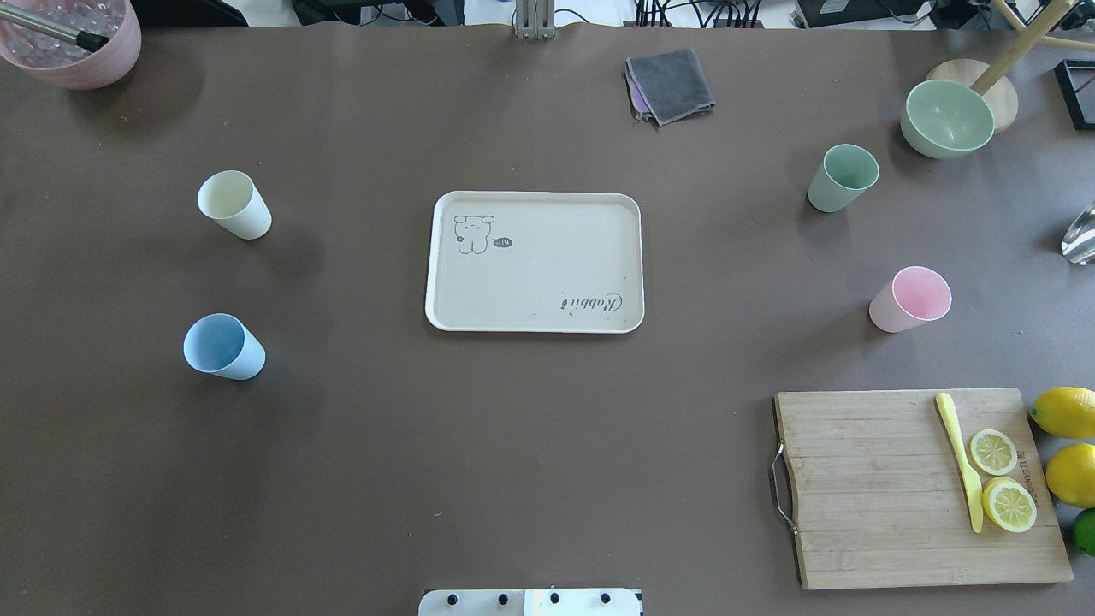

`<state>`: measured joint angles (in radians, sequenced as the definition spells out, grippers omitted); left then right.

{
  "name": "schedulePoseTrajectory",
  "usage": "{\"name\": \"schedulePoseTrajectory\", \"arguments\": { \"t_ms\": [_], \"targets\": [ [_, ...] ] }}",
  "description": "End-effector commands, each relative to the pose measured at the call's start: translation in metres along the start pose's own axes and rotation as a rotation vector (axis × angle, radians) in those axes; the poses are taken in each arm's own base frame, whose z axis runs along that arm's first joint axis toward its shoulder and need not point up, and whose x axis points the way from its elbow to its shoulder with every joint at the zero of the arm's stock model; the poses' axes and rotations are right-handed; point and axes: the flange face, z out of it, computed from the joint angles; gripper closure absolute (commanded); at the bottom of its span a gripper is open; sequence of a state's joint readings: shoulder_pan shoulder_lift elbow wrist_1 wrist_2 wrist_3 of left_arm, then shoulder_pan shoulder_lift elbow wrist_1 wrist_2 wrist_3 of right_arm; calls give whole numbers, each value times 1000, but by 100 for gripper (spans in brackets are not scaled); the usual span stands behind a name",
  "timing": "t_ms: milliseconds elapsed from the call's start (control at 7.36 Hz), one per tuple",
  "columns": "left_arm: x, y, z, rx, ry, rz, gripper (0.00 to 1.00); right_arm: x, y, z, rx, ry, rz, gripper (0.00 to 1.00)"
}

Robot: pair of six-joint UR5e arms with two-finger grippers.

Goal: Place all cups on tray

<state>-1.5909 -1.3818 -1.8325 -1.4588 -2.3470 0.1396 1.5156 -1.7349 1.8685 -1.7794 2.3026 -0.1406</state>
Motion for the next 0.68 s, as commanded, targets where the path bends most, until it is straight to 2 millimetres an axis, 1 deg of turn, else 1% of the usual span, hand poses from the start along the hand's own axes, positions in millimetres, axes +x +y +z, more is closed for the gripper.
{"name": "schedulePoseTrajectory", "arguments": {
  "t_ms": [0, 272, 408, 543],
  "targets": [
    [0, -2, -2, 2, -20, 5, 2, 0, 0, 0, 0, 0, 0, 0],
    [3, -5, -8, 12, -50, 17, 2, -1, 0, -3, 5, 1, -2, 0],
    [6, -8, -11, 20, -52, 28, 2, -3, 0, -4, 9, 3, -6, 0],
    [13, -14, -19, 37, -55, 42, 2, -2, -2, -6, 12, 9, -7, 0]
  ]
}}
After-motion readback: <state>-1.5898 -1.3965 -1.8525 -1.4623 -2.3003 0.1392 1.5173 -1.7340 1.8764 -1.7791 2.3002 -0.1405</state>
